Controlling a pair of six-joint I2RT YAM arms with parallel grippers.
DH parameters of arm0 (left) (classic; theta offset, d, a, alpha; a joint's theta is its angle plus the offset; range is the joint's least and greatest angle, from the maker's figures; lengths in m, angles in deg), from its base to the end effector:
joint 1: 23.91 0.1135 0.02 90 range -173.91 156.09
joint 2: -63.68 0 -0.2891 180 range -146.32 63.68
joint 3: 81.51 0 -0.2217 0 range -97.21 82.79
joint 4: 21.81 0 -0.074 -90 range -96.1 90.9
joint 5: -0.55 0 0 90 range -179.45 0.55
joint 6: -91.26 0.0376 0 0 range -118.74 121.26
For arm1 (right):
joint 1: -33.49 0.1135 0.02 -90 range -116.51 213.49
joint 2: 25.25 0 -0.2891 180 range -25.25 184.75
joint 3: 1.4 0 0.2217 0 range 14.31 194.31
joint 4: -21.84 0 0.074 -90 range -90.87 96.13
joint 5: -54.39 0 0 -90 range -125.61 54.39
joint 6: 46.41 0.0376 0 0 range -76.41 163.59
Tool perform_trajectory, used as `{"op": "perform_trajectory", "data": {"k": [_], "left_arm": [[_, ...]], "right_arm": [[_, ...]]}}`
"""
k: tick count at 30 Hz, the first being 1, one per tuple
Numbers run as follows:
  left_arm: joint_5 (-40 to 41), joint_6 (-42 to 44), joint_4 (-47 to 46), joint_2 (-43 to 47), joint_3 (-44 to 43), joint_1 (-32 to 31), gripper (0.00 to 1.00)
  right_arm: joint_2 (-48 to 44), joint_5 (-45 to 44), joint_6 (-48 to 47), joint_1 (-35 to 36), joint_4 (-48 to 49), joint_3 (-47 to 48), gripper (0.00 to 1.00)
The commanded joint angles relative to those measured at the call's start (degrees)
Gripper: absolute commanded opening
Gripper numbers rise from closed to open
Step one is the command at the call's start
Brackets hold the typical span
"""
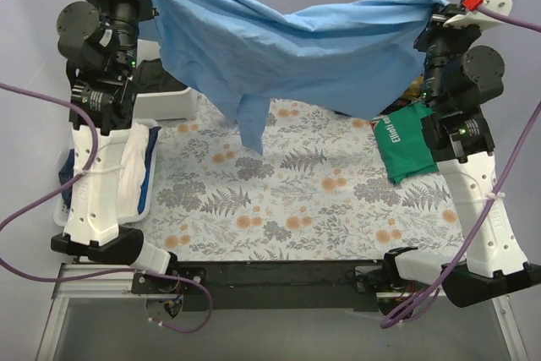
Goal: Fold and stack the long sleeve shirts
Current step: Flatten the shirt out
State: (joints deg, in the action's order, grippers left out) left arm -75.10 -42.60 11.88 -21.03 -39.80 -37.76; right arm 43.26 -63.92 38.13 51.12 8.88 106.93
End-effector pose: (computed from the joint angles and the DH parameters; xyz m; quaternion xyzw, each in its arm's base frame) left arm 0.2244 -0.0457 0.6173 -0.2463 0.5240 -0.3291 0.7460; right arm 0.1769 0.0375 0.5729 0.1025 0.5391 -0.0397 0.8350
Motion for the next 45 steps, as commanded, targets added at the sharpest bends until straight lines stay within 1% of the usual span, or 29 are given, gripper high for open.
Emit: {"op": "perform_trajectory", "data": {"k": [1, 7, 8, 9, 10, 12, 15, 18, 21, 23, 26, 27, 28, 30, 31, 33, 34, 35, 36, 37, 40, 42, 43, 44, 45], "left_arm": [[0.42, 0.79, -1.54, 7.53, -5.38, 0.40, 0.00], [0.41, 3.33, -1.54, 15.52, -3.29, 0.40, 0.00], [0.50, 3.77, -3.37, 16.84, -2.06, 0.31, 0.00], [0.33, 4.82, -4.69, 20.07, -0.30, 0.40, 0.00], [0.15, 5.35, -6.27, 21.59, 2.50, 0.40, 0.00], [0.41, 5.62, -8.75, 24.23, 3.23, 0.40, 0.00], [0.33, 5.62, -6.21, 23.19, -1.24, 0.31, 0.00], [0.41, 5.80, -5.94, 20.29, -2.66, 0.40, 0.00], [1.03, 5.54, -5.50, 14.67, -4.15, 0.22, 0.00], [1.47, 4.31, -5.50, 10.45, -3.46, 0.22, 0.00], [0.60, 1.86, -6.20, 7.90, 2.16, 0.31, 0.00], [0.42, 1.06, -6.46, 7.89, 7.48, 0.22, 0.00], [-0.02, 0.36, -7.86, 8.06, 10.58, 0.22, 0.00], [-0.38, -1.74, -9.62, 9.64, 18.04, 0.31, 0.00], [-0.29, -2.46, -10.93, 10.17, 24.96, 0.31, 0.00], [-0.81, -5.17, -11.56, 11.14, 31.85, 0.31, 0.00], [-0.73, -5.80, -12.43, 11.14, 38.06, 0.22, 0.00], [-0.03, -6.67, -12.88, 11.23, 40.64, 0.22, 0.00], [0.59, -7.46, -13.40, 10.53, 43.02, 0.22, 0.00], [0.85, -8.08, -14.80, 10.09, 47.48, 0.31, 0.00], [2.61, -8.96, -17.26, 6.42, 51.73, 0.22, 0.00], [4.01, -9.23, -17.63, 3.51, 52.62, 0.40, 0.00], [4.28, -9.32, -17.63, 0.97, 52.36, 0.49, 0.00], [4.11, -9.49, -17.63, -0.18, 51.23, 0.84, 0.17], [4.37, -9.41, -17.63, -1.07, 50.61, 0.84, 0.27]], "right_arm": [[-2.41, -1.21, -2.54, -0.49, 5.51, 6.78, 0.01], [-7.68, -0.69, -4.22, -0.49, 8.33, 6.00, 0.01], [-8.82, -0.51, -4.13, -0.49, 8.59, 5.82, 0.01], [-9.35, -0.34, -3.95, -0.49, 8.86, 5.73, 0.01], [-9.80, -0.08, -3.86, -0.49, 9.03, 5.64, 0.01], [-10.68, 0.10, -3.86, -0.49, 9.65, 5.82, 0.01], [-10.68, 0.63, -3.86, -0.49, 9.83, 6.96, 0.01], [-8.84, 0.72, -4.30, -0.49, 9.91, 8.45, 0.01], [-4.98, 0.54, -4.92, -0.49, 9.13, 10.38, 0.01], [-0.94, 0.02, -5.27, -0.49, 7.81, 11.61, 0.01], [2.24, -0.86, -4.13, -0.49, 6.40, 9.17, 0.01], [2.33, -0.86, -3.00, -0.58, 6.40, 6.90, 0.01], [2.33, -0.43, -2.03, -0.75, 6.40, 2.35, 0.01], [2.15, 0.88, 2.19, -1.63, 6.49, -3.47, 0.01], [2.15, 1.50, 3.42, -2.07, 6.49, -9.50, 0.01], [2.68, 2.21, 7.71, -3.65, 6.75, -14.90, 0.01], [3.46, 3.00, 9.22, -5.05, 7.18, -17.88, 0.01], [3.99, 3.87, 10.36, -5.84, 8.75, -22.44, 0.01], [4.78, 5.01, 12.72, -6.63, 9.29, -24.57, 0.01], [6.88, 6.16, 13.88, -8.56, 9.56, -25.81, 0.01], [11.97, 9.76, 17.22, -11.72, 9.82, -27.58, 0.01], [15.06, 12.04, 17.58, -12.53, 9.65, -25.84, 0.01], [18.12, 12.66, 17.67, -12.96, 8.95, -24.43, 0.01], [19.72, 13.11, 17.67, -13.14, 7.99, -23.02, 0.04], [21.21, 14.33, 17.67, -13.15, 5.72, -19.53, 0.23]]}}
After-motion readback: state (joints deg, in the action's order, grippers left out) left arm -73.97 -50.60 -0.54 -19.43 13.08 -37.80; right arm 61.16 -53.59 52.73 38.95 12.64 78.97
